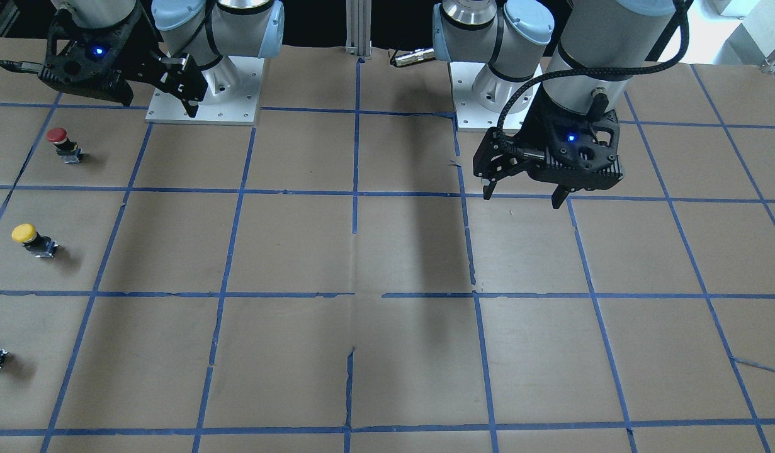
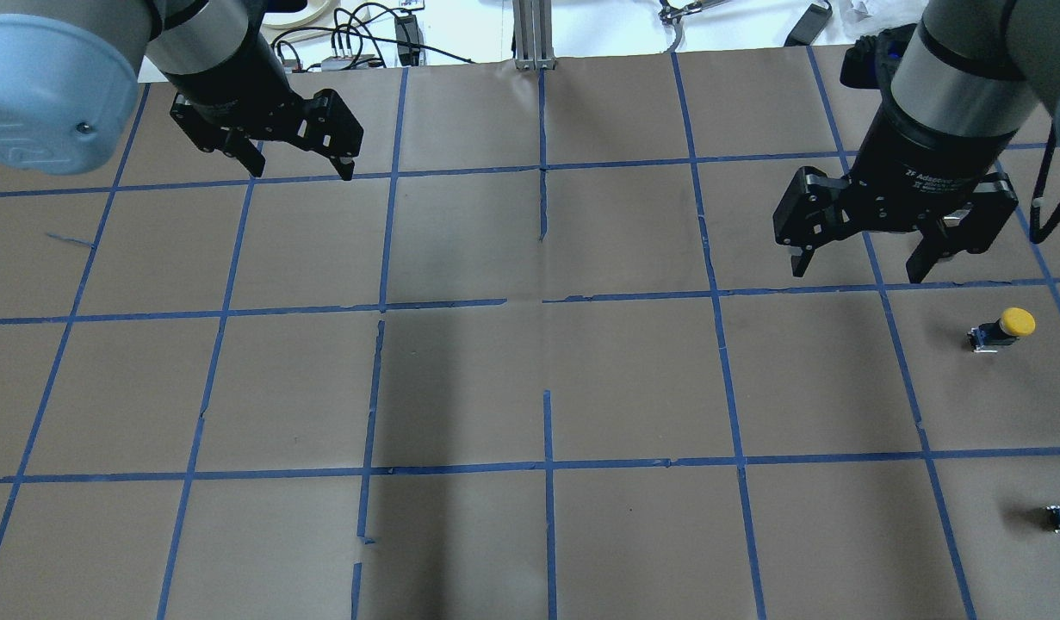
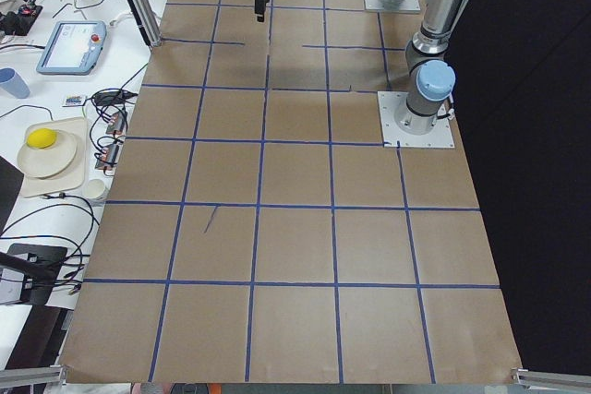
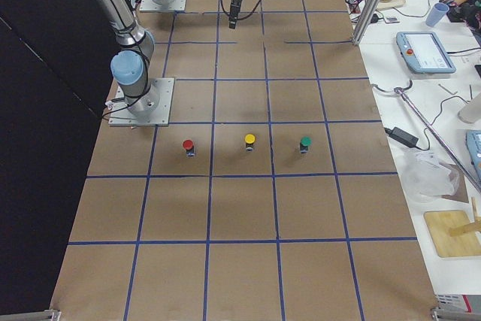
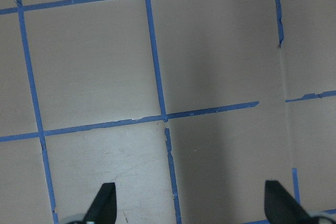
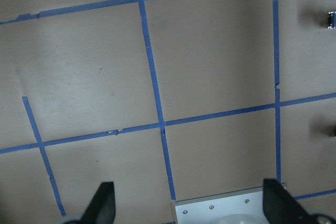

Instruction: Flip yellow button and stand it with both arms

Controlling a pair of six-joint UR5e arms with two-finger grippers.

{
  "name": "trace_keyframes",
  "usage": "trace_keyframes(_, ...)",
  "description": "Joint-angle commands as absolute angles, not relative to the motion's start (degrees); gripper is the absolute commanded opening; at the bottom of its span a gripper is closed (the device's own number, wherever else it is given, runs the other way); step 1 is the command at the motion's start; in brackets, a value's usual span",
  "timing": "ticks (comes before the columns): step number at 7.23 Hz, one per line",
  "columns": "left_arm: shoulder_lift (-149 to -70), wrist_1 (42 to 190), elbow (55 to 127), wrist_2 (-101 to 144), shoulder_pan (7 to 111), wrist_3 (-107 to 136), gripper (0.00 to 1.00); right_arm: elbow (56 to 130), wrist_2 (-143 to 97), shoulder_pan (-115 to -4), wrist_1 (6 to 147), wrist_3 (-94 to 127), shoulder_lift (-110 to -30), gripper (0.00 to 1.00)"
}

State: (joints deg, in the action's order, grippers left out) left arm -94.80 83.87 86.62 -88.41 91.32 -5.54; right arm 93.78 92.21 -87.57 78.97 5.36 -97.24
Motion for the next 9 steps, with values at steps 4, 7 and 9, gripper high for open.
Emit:
trace_keyframes(4,-94.7,83.9,86.7,-88.4,91.3,-5.4,1.00,93.9,89.1,-87.5,82.0,1.0,-95.7,1.00)
trace_keyframes(7,-94.8,83.9,86.7,-88.3,91.3,-5.4,1.00,94.1,89.3,-87.5,81.9,1.5,-95.7,1.00)
trace_keyframes(9,-94.9,83.9,86.8,-88.3,91.3,-5.4,1.00,94.0,89.4,-87.5,82.0,1.5,-95.9,1.00)
